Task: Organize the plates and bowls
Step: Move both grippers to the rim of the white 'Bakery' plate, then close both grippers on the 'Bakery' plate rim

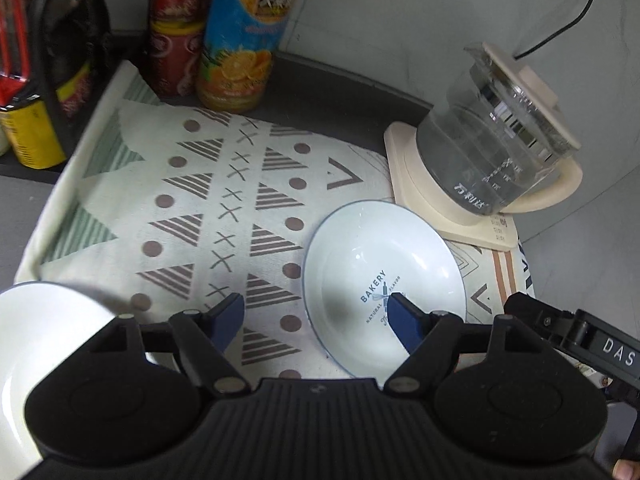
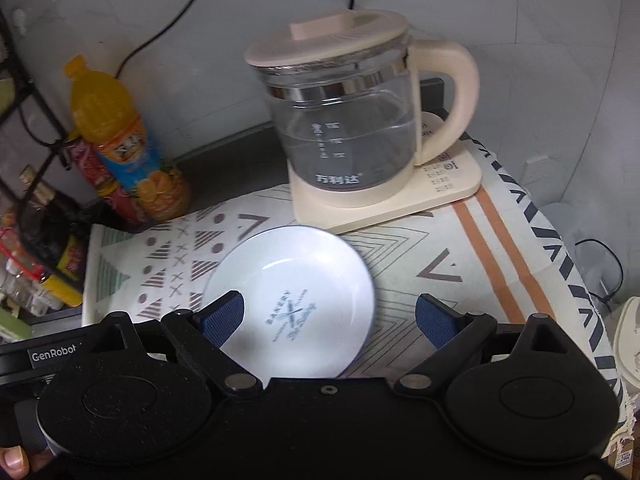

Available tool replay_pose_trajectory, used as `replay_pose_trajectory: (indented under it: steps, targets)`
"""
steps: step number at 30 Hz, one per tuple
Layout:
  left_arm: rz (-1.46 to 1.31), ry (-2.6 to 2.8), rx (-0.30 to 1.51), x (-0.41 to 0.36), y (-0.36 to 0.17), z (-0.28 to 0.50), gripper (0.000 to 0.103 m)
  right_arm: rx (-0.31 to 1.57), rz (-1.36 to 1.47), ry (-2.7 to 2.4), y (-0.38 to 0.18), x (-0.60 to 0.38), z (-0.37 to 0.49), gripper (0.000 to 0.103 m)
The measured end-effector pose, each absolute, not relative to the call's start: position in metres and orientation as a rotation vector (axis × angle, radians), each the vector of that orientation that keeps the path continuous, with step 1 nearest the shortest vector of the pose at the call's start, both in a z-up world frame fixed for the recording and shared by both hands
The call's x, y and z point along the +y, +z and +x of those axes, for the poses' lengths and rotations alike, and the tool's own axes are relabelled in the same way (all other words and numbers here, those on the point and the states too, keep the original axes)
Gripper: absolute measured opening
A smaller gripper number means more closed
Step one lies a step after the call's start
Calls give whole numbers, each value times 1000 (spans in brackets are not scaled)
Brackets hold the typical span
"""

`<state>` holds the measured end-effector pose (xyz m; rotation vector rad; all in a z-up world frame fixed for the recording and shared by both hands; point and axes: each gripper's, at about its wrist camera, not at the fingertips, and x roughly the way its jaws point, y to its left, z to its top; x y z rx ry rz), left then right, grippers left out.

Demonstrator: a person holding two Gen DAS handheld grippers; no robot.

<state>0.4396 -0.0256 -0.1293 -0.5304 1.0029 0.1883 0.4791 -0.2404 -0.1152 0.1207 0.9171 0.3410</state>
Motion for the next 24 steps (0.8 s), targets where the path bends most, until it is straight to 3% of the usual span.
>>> replay_pose_trajectory:
  steps: [5,11,16,24]
  targets:
    - [-546,170,1040,-25,-147,454,77,993,180,323,-133,-247,499,92]
    - [-607,174,1096,-22,-170,466,70,1142,250,305,-160,-253,520,64]
    - [-640,178,1129,-20,-185,474,52,1238,295,290,-177,-255,536,36]
    - [-711,179,1178,-14,-205,481,20,1321,326,276,-197,-253,559,26]
